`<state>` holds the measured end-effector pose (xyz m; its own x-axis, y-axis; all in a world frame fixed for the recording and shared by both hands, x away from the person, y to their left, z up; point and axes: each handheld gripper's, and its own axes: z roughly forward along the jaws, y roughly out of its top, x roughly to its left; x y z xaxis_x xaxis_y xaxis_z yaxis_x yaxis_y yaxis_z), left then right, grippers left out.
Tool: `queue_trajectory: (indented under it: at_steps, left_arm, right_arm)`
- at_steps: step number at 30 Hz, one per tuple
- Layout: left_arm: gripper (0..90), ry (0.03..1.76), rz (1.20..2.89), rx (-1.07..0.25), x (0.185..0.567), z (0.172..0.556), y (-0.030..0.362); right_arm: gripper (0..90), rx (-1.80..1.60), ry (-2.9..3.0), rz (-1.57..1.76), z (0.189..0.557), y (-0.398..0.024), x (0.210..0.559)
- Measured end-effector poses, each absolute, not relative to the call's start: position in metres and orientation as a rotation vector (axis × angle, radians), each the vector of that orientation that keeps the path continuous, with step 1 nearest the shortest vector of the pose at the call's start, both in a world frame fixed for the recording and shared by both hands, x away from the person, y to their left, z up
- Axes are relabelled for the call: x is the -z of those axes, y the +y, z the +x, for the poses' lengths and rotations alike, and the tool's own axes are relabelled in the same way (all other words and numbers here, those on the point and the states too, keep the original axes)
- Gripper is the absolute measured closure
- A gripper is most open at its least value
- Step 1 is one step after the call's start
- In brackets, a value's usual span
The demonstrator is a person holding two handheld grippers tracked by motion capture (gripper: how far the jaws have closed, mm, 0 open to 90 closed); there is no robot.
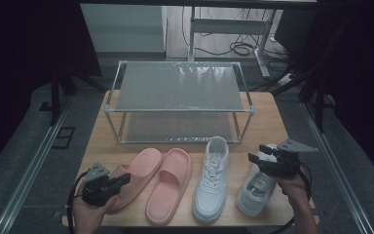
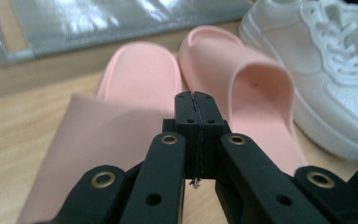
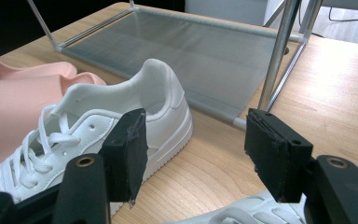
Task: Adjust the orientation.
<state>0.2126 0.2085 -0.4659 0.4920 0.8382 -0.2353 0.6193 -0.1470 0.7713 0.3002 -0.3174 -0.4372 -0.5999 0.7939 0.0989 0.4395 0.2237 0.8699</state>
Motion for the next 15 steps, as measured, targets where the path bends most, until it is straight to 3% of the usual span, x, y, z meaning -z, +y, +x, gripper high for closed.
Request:
queue_trajectory:
  at_steps: [15]
  left_arm:
    - [90.0,1.241,1.977,-0.274,0.504,0.210,0.178]
  right_arm:
    - [39.2,-1.308,2.160,1.146,0.299,-0.313,0.441]
